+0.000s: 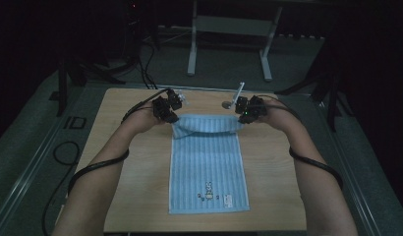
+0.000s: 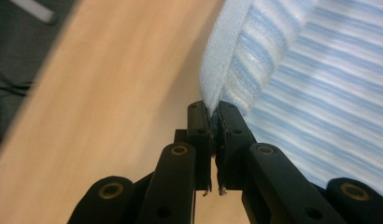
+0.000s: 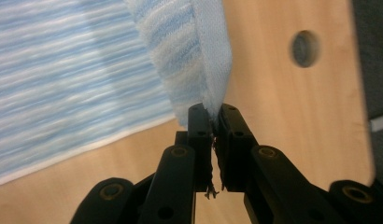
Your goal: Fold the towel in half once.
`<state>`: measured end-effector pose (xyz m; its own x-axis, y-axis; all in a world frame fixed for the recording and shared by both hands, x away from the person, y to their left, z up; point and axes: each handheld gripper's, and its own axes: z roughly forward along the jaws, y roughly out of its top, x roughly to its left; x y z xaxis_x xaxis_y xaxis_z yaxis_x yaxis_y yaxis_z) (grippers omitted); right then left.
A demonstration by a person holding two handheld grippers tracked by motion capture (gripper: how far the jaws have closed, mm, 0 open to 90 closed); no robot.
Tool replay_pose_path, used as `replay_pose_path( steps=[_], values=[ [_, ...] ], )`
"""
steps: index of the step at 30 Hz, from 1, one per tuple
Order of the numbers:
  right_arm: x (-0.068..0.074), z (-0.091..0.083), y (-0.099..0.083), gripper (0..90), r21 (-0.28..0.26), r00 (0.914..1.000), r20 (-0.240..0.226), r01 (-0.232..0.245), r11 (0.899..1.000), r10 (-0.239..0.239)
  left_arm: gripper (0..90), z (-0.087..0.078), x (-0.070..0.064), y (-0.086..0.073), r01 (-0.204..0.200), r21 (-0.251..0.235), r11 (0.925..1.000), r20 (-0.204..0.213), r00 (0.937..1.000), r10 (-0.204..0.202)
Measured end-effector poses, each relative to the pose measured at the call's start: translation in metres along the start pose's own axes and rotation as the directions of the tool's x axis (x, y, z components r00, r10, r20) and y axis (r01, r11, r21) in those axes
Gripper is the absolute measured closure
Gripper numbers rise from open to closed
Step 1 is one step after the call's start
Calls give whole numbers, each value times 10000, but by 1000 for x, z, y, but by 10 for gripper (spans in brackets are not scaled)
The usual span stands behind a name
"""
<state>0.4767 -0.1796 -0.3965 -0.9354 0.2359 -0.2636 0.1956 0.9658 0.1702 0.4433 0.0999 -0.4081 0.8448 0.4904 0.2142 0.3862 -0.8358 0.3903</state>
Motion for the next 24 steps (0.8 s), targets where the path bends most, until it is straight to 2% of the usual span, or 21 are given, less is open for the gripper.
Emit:
replay_pose_path(
  steps=[2,3,5,6,7,8,9,10,11,13,14,16,17,19,20,21,22,23,24],
  values=[
    [13,0,-6,847,-71,9998,17,181,9998,-181,855,1,-10,-8,-230,63,9997,144,9996,229],
    [19,-1,-10,847,-190,9998,-96,171,9997,-173,855,1,-14,-13,-106,-36,9999,293,9995,107],
    [32,-4,-16,846,-380,9997,37,262,9989,-261,855,-1,-21,-20,-181,-83,9998,427,9989,184],
    [32,-4,-16,846,-380,9997,37,262,9989,-261,855,-1,-21,-20,-181,-83,9998,427,9989,184],
    [39,-7,-20,846,-431,9994,24,346,9985,-346,855,-8,-29,-25,-126,-299,9995,485,9987,141],
    [52,-14,-28,846,-723,9992,-14,404,9966,-406,855,-13,-33,-27,-168,-402,9991,526,9984,189],
    [57,-17,-32,846,-786,9992,-72,389,9961,-396,855,-17,-36,-28,-101,-533,9985,564,9983,131],
    [63,-21,-36,846,-777,9990,6,448,9960,-449,855,-21,-40,-29,-64,-781,9969,613,9981,112],
    [69,-25,-39,846,-832,9989,149,462,9955,-451,855,-25,-44,-30,-70,-832,9965,683,9976,127],
    [79,-34,-45,845,-1043,9989,126,469,9934,-458,855,-31,-54,-33,-278,-890,9956,625,9975,334],
    [85,-39,-47,844,-1105,9984,194,544,9924,-526,855,-35,-58,-35,-308,-839,9960,752,9965,372],
    [95,-47,-51,844,-1231,9976,152,692,9900,-678,854,-42,-68,-39,-512,-893,9947,615,9965,569],
    [100,-51,-52,845,-1305,9975,234,691,9890,-666,854,-46,-72,-41,-592,-859,9945,735,9951,656],
    [112,-57,-53,844,-1350,9957,294,906,9867,-874,854,-50,-77,-44,-753,-915,9929,628,9947,812],
    [119,-60,-54,844,-1415,9952,329,957,9853,-920,854,-55,-84,-49,-850,-838,9928,662,9937,907],
    [126,-61,-56,844,-1534,9947,226,1024,9828,-1001,854,-56,-89,-52,-937,-816,9922,466,9941,977],
    [133,-60,-57,843,-1688,9951,43,979,9808,-986,853,-56,-94,-55,-998,-771,9920,458,9936,1035],
    [140,-58,-58,843,-1695,9948,-81,992,9805,-1020,853,-54,-98,-58,-1082,-664,9919,650,9915,1125],
    [149,-54,-60,842,-1610,9932,-142,1115,9806,-1153,853,-52,-103,-61,-1142,-667,9912,609,9911,1183]
  ],
)
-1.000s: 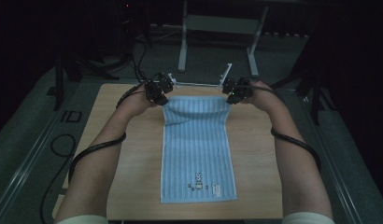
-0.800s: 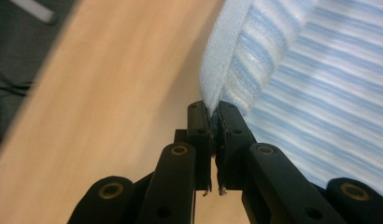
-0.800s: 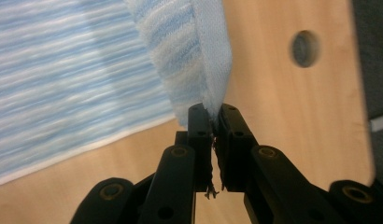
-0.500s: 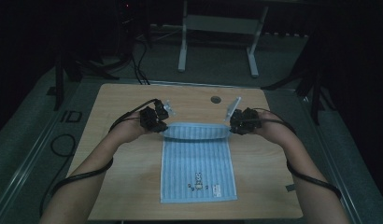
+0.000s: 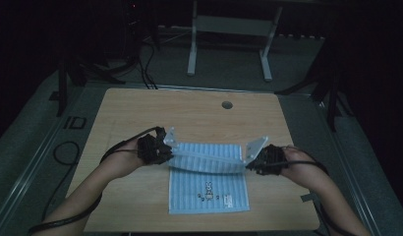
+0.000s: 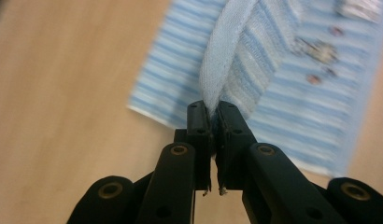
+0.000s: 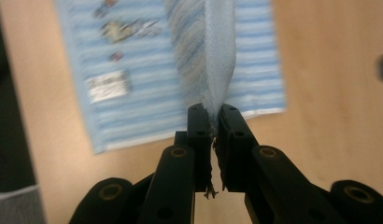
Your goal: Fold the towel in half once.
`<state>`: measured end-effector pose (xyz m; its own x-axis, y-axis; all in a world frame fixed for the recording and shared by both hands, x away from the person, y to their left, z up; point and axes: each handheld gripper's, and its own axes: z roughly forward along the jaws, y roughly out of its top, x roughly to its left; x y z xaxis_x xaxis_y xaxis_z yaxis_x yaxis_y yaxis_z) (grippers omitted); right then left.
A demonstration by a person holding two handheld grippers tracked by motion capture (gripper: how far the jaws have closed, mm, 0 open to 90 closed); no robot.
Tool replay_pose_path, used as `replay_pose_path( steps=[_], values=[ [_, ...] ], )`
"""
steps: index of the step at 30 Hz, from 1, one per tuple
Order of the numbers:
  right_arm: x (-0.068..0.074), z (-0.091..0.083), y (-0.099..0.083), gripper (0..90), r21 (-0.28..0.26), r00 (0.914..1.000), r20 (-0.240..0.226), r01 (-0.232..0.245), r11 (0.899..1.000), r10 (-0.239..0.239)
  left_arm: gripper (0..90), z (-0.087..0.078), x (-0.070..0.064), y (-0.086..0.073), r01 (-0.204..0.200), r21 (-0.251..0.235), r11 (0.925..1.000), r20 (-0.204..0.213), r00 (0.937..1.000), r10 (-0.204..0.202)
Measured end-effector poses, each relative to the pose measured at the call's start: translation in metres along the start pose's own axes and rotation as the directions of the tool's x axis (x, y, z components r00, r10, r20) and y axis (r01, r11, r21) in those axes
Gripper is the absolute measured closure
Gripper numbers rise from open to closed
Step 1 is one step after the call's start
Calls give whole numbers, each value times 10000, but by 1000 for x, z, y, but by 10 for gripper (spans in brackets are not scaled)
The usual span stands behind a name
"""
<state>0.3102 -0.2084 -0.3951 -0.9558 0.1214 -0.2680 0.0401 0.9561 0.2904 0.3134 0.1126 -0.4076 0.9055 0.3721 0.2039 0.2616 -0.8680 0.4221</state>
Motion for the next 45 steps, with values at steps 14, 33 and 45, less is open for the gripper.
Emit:
replay_pose_path(
  steps=[14,33,45],
  values=[
    [58,60,-44,835,190,9916,-1067,-713,9973,729,846,55,-66,-35,175,-191,9997,1437,9895,-146],
    [-8,5,-35,837,-1749,9833,1095,-1249,9766,1453,847,7,-38,-14,1043,-1366,9851,634,9933,-964],
    [61,37,-81,616,-280,9691,-2109,-1369,9902,1280,560,40,-80,-32,211,38,9998,2638,9643,-214]
  ],
)
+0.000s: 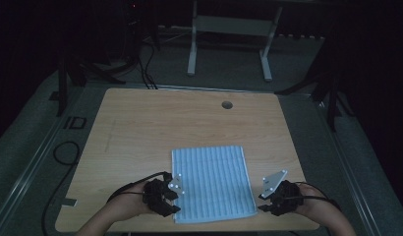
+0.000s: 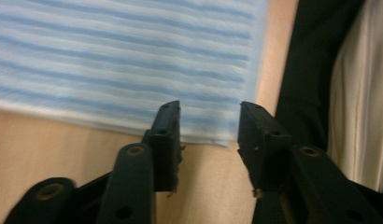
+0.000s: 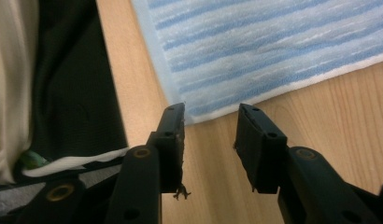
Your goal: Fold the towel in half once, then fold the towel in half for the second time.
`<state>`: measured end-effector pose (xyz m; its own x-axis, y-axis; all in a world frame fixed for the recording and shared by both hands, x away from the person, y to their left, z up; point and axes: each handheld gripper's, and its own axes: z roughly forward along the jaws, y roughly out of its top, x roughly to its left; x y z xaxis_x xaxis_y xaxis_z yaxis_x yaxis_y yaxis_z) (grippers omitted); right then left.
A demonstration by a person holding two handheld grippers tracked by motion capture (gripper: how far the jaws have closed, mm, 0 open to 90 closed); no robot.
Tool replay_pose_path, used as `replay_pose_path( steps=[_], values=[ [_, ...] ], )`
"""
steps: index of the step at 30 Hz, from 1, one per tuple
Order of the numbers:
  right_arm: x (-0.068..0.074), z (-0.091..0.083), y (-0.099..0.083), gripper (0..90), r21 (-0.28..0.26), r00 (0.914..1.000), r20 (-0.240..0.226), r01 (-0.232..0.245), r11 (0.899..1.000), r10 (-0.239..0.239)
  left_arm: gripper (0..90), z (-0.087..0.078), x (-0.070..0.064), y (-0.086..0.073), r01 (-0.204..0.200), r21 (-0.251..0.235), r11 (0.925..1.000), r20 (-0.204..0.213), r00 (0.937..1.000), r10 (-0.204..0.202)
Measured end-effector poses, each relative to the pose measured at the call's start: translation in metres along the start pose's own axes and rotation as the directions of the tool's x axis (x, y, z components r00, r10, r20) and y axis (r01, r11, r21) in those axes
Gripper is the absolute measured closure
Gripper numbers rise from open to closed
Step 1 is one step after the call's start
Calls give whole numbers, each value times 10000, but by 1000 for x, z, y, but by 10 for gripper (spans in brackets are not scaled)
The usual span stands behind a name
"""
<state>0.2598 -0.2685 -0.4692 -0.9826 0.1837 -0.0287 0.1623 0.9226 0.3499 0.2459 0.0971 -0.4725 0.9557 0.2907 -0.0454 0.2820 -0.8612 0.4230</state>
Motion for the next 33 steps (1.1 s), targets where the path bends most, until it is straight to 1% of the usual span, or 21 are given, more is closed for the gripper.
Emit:
replay_pose_path(
  steps=[2,3,5,6,8,11,13,14,16,18,19,20,22,23,24,26,27,28,29,31,33],
  values=[
    [-3,-7,0,615,-354,9998,192,33,9994,-27,547,-5,9,-1,255,-40,9997,-91,9996,-255],
    [-5,-10,1,609,-406,9998,205,-51,9992,59,544,-6,13,-1,358,-19,9994,-183,9992,-358],
    [-11,-14,4,588,-511,9992,398,-4,9987,25,524,-5,24,-2,660,77,9978,-291,9974,-658],
    [-16,-15,6,588,-523,9993,370,-85,9986,105,514,-4,30,-3,724,155,9973,-464,9964,-716],
    [-27,-16,9,586,-499,9988,468,-111,9987,135,503,-2,42,-6,965,215,9951,-489,9942,-953],
    [-44,-13,16,562,-358,9982,558,-197,9992,217,437,2,57,-9,1392,151,9902,-777,9874,-1376],
    [-56,-10,21,555,-147,9975,655,-236,9996,246,423,3,67,-10,1593,-1,9872,-791,9841,-1588],
    [-62,-8,23,555,-115,9977,643,-217,9997,224,399,4,71,-11,1639,-45,9865,-920,9822,-1637],
    [-73,-6,29,555,-99,9973,732,-89,9999,96,395,4,80,-9,1609,28,9870,-1172,9802,-1594],
    [-87,-3,35,556,-70,9968,795,-6,10000,11,387,4,91,-5,1710,-14,9853,-1439,9750,-1694],
    [-94,-1,39,558,-44,9966,825,24,10000,-20,387,3,97,-3,1664,17,9861,-1500,9749,-1643],
    [-102,1,42,558,-28,9971,755,67,10000,-64,387,3,104,0,1676,25,9858,-1559,9739,-1652],
    [-117,5,50,570,73,9961,883,62,10000,-68,387,4,118,5,1715,-17,9852,-1563,9730,-1697],
    [-125,8,54,570,120,9963,854,115,9999,-125,387,5,125,8,1845,18,9828,-1588,9704,-1819],
    [-133,12,59,570,202,9959,889,145,9997,-162,387,6,132,10,2022,-1,9793,-1730,9646,-1992],
    [-146,19,67,575,336,9972,742,74,9994,-99,387,10,146,13,2255,59,9742,-1643,9612,-2215],
    [-152,24,71,577,471,9969,773,117,9988,-153,387,12,152,14,2394,75,9709,-1608,9586,-2351],
    [-158,29,74,577,579,9964,830,108,9983,-156,387,15,157,16,2437,161,9697,-1635,9574,-2379],
    [-165,34,76,588,678,9966,818,4,9977,-59,387,17,162,18,2567,188,9663,-1588,9550,-2506],
    [-177,43,80,592,774,9949,1005,-80,9970,2,387,22,168,21,2583,288,9656,-1504,9562,-2513],
    [-187,51,83,593,929,9949,980,-344,9951,252,387,28,174,24,2635,482,9635,-1432,9564,-2544]
  ],
)
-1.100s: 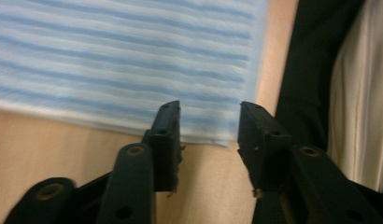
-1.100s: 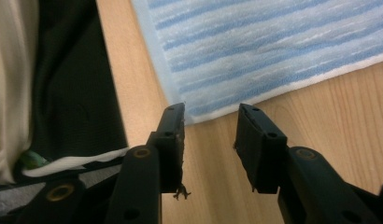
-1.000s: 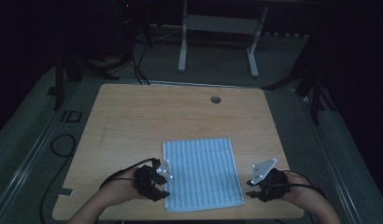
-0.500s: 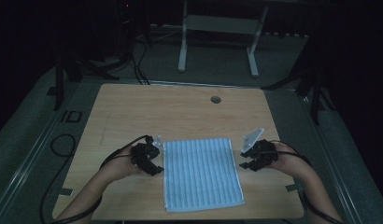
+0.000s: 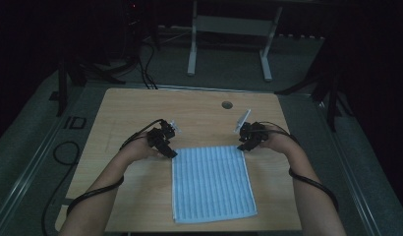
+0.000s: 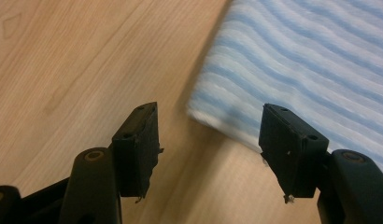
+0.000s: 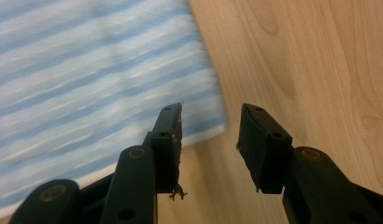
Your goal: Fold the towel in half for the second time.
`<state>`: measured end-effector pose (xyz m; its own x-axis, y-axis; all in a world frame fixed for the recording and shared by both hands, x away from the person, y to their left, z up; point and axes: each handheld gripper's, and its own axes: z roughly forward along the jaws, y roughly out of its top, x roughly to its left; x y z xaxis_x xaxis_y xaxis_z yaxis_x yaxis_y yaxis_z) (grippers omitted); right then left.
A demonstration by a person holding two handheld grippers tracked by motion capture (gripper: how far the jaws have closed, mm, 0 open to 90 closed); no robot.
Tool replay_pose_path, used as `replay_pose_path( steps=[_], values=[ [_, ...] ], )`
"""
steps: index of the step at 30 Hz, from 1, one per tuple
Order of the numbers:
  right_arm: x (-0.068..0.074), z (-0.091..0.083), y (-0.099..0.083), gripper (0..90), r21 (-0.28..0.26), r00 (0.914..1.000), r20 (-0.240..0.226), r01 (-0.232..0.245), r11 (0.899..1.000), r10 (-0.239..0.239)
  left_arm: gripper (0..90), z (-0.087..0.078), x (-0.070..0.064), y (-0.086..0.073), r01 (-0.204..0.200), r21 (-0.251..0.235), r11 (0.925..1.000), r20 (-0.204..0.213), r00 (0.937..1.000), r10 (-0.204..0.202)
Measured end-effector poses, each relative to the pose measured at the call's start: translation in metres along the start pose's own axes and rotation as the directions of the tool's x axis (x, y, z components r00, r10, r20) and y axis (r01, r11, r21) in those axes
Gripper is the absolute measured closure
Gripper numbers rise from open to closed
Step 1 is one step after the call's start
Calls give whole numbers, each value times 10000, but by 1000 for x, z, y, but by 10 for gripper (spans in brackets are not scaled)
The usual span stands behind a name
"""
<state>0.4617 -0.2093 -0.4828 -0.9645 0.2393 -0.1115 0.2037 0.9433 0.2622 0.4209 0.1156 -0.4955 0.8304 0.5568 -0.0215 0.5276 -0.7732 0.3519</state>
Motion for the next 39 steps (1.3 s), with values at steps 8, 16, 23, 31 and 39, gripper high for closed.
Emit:
replay_pose_path(
  steps=[8,16,23,31,39],
  values=[
    [-14,26,7,615,913,9991,-376,-147,9957,182,398,23,7,11,-104,657,9978,-77,9999,109],
    [-15,37,9,720,1316,9960,-838,-211,9911,323,515,32,8,12,-198,689,9974,326,9993,176],
    [-13,36,12,842,1507,9942,-963,-336,9880,485,799,30,8,12,-161,509,9986,405,9991,141],
    [-12,21,17,845,1337,9979,-567,-237,9907,316,850,22,12,18,-183,611,9980,127,9998,175],
    [-2,-6,22,844,1009,9998,-155,169,9948,-154,850,-4,7,23,-442,197,9988,-347,9984,448]
  ],
)
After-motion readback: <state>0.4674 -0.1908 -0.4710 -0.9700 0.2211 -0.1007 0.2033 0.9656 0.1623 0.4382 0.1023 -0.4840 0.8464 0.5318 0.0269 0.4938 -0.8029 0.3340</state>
